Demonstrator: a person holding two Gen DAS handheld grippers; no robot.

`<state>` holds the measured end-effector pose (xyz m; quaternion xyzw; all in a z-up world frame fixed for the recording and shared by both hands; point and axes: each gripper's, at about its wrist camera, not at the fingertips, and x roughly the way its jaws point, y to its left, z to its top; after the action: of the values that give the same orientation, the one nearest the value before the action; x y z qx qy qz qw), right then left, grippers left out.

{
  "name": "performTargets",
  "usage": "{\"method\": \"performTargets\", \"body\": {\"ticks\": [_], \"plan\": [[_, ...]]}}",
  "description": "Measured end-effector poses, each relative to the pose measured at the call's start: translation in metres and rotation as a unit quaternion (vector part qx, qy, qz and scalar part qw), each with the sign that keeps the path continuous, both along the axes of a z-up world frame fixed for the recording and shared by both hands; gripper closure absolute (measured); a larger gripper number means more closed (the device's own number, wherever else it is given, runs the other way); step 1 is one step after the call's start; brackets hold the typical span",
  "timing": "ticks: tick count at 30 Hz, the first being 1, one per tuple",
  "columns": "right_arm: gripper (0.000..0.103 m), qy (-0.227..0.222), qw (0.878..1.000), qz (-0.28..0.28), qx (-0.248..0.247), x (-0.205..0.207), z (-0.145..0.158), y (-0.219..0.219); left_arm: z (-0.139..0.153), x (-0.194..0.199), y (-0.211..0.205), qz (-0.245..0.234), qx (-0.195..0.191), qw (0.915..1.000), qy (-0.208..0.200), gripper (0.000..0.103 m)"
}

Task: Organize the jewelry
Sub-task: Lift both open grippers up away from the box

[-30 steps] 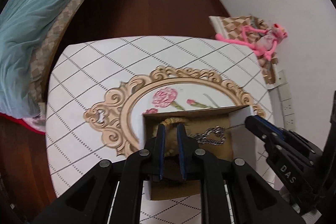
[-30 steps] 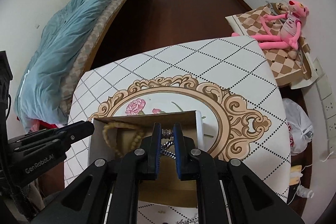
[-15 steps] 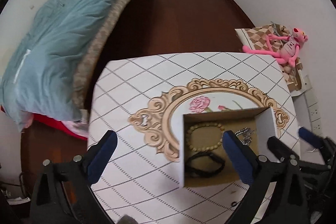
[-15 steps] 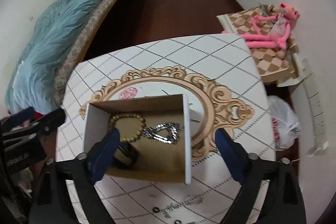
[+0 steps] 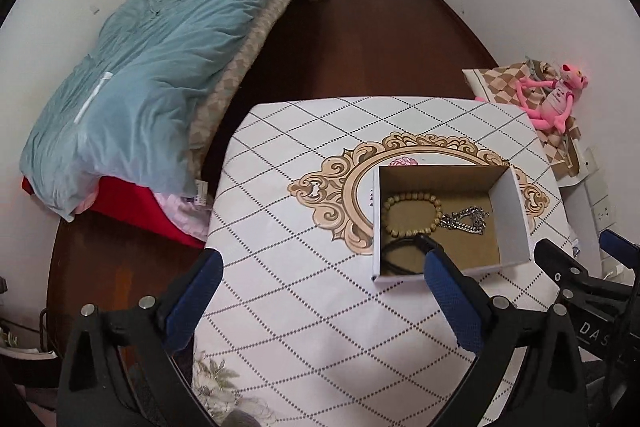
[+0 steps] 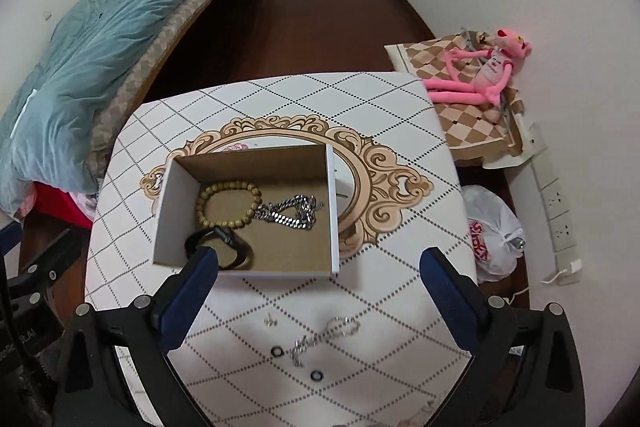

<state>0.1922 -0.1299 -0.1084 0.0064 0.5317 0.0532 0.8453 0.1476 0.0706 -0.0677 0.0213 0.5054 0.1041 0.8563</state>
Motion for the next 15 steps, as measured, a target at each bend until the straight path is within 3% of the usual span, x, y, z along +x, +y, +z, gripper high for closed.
{"method": "performTargets", "body": {"ticks": [15], "plan": [[0.001,-0.055,0.998,-0.013,0.0,-0.092,0.068,-0.018,0.051,-0.079,-0.011,-0.01,-0.008,0.9987,-0.05,0.0]]}}
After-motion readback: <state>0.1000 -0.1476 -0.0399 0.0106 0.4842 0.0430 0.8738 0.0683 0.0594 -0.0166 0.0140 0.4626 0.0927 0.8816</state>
